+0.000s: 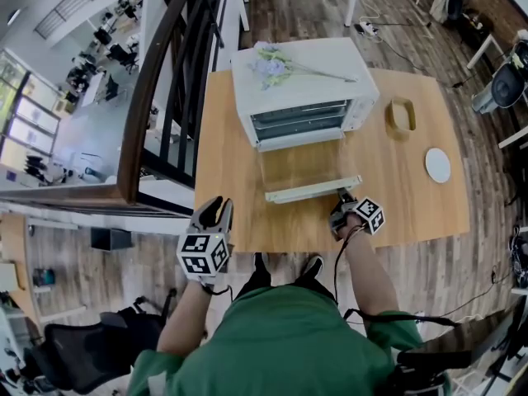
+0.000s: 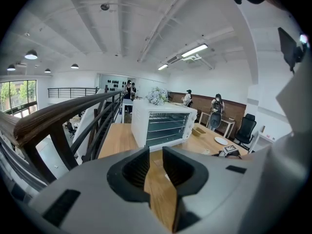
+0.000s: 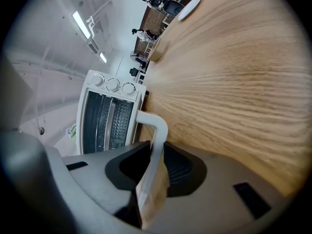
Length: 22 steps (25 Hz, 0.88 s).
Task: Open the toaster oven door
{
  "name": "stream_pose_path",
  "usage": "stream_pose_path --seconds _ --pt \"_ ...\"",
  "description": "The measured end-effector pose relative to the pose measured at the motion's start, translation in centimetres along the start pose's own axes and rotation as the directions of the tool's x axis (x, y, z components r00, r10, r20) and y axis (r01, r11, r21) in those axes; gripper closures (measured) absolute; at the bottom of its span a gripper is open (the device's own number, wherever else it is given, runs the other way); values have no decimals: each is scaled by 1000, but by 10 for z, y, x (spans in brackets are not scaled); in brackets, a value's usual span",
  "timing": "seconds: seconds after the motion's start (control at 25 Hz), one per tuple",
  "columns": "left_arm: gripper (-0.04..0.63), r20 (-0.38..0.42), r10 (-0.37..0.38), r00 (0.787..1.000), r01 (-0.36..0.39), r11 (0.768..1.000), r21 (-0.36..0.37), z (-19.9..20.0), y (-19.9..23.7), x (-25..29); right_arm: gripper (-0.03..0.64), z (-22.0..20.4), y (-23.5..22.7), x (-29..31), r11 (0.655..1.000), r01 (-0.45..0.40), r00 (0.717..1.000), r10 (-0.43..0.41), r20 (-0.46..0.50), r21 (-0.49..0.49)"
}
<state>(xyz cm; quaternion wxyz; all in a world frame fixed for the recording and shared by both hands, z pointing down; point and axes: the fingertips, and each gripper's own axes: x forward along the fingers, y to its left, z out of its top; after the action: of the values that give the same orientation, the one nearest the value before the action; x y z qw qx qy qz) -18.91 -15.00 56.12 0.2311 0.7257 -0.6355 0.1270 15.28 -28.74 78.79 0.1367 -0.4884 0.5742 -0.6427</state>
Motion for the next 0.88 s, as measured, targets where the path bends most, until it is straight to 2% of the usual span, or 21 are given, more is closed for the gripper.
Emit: stream_pose_path --seconds 0.56,0.88 --pt "500 2 7 1000 -7 1000 10 0 5 1 511 -2 -8 5 1000 23 1000 -23 3 -7" --pt "500 14 3 1000 -3 1000 8 4 3 1 503 -2 -7 -2 996 45 999 -46 -3 -79"
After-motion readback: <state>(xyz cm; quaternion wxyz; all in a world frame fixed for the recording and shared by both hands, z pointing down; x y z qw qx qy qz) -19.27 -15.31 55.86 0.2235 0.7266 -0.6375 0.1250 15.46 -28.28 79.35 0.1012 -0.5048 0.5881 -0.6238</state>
